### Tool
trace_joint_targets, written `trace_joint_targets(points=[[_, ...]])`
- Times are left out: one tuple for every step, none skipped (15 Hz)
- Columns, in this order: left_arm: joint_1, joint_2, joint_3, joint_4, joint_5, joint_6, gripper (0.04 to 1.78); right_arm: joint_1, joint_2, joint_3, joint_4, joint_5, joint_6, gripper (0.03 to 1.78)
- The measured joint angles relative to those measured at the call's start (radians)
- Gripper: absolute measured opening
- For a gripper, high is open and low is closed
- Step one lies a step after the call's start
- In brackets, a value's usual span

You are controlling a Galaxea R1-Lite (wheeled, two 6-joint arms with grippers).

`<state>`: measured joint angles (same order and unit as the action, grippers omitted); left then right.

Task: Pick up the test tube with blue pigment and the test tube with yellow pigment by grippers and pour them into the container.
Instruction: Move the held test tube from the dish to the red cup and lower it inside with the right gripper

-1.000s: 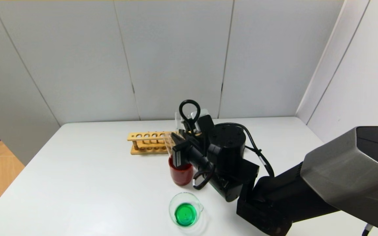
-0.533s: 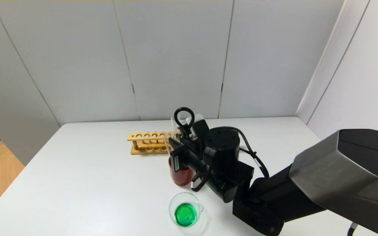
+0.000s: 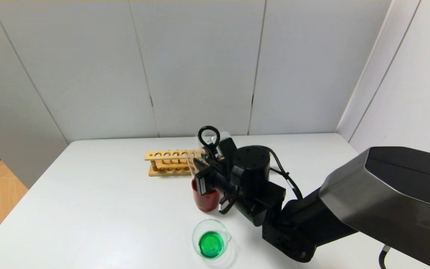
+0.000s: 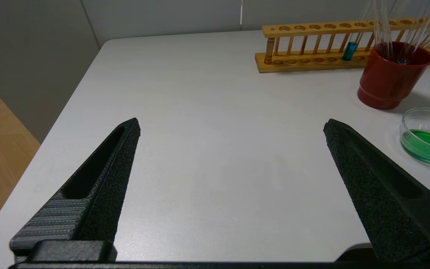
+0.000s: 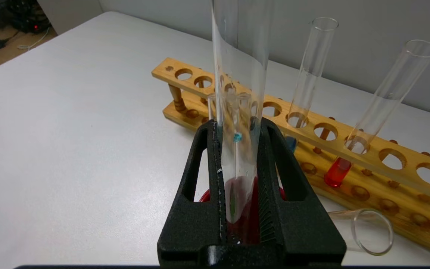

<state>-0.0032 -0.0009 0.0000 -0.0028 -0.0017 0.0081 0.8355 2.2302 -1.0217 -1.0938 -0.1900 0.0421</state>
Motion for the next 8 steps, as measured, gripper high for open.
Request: trace_joint_targets(points=[[0.0, 0.0, 0.0, 0.0, 0.0, 0.0, 1.74, 0.0, 0.005, 0.0, 0.0, 0.001, -0.009, 0.33], [0.0, 0.0, 0.0, 0.0, 0.0, 0.0, 1.74, -0.001, 0.01, 0.0, 0.0, 0.006, -0.018, 0.33], [0.0, 0.0, 0.0, 0.0, 0.0, 0.0, 1.74, -0.001, 0.016, 0.0, 0.0, 0.011, -0.029, 0.33], [0.0, 0.0, 0.0, 0.0, 0.0, 0.0, 1.74, -0.001, 0.023, 0.0, 0.0, 0.013, -0.036, 0.33], [0.0, 0.0, 0.0, 0.0, 0.0, 0.0, 1.74, -0.001, 0.028, 0.0, 0.0, 0.013, -0.038, 0.33], [0.0, 0.0, 0.0, 0.0, 0.0, 0.0, 1.74, -0.001, 0.033, 0.002, 0.0, 0.013, -0.041, 0.33], [0.0, 0.0, 0.0, 0.0, 0.0, 0.0, 1.74, -0.001, 0.037, 0.003, 0.0, 0.014, -0.042, 0.33], [0.0, 0.0, 0.0, 0.0, 0.0, 0.0, 1.74, -0.001, 0.041, 0.005, 0.0, 0.014, -0.042, 0.33]])
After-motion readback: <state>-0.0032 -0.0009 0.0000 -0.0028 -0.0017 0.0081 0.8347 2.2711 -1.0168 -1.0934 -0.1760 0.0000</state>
